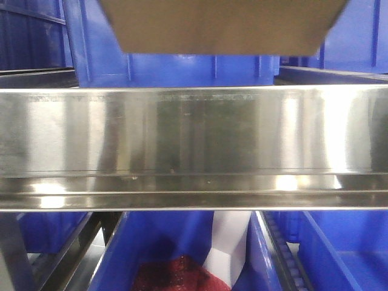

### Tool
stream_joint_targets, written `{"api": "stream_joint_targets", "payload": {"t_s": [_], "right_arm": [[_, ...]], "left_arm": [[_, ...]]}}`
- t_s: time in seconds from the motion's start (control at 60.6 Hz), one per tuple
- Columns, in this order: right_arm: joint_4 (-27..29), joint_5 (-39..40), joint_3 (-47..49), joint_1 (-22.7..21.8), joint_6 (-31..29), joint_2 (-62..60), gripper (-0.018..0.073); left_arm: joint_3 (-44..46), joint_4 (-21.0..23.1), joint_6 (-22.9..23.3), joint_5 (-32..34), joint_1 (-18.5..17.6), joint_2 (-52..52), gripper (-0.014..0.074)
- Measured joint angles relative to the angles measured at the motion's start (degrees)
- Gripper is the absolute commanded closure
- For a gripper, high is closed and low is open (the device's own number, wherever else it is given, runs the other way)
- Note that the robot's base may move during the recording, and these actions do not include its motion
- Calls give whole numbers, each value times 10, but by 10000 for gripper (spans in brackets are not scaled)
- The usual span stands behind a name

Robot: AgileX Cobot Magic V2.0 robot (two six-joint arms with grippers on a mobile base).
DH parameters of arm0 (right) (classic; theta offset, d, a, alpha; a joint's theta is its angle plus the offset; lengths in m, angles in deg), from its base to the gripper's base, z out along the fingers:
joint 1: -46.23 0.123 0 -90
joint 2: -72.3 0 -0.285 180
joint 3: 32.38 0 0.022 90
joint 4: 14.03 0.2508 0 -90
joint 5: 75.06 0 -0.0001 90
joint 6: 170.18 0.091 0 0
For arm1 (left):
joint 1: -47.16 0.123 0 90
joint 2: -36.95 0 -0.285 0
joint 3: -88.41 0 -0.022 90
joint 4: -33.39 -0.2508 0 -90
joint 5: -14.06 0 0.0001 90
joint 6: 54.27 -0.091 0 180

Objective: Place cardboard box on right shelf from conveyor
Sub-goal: 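Raise the held box above the upper shelf with the right gripper, then lower the box flat onto the upper shelf and open the right gripper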

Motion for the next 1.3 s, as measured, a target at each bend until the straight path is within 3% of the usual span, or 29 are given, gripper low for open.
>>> {"api": "stream_joint_targets", "payload": {"t_s": [0.462, 0.561, 0.677, 1.04, 1.304], "right_arm": [[-32, 51, 0, -40, -1, 79, 364], [-32, 58, 0, -40, 7, 79, 206], [-33, 60, 0, -40, 39, 79, -90], [-28, 45, 0, -38, 63, 67, -60], [55, 25, 0, -21, 71, 24, -60]], "left_arm": [[0, 0, 0, 0, 0, 0, 713], [0, 0, 0, 0, 0, 0, 713], [0, 0, 0, 0, 0, 0, 713], [0, 0, 0, 0, 0, 0, 712], [0, 0, 0, 0, 0, 0, 713]]}}
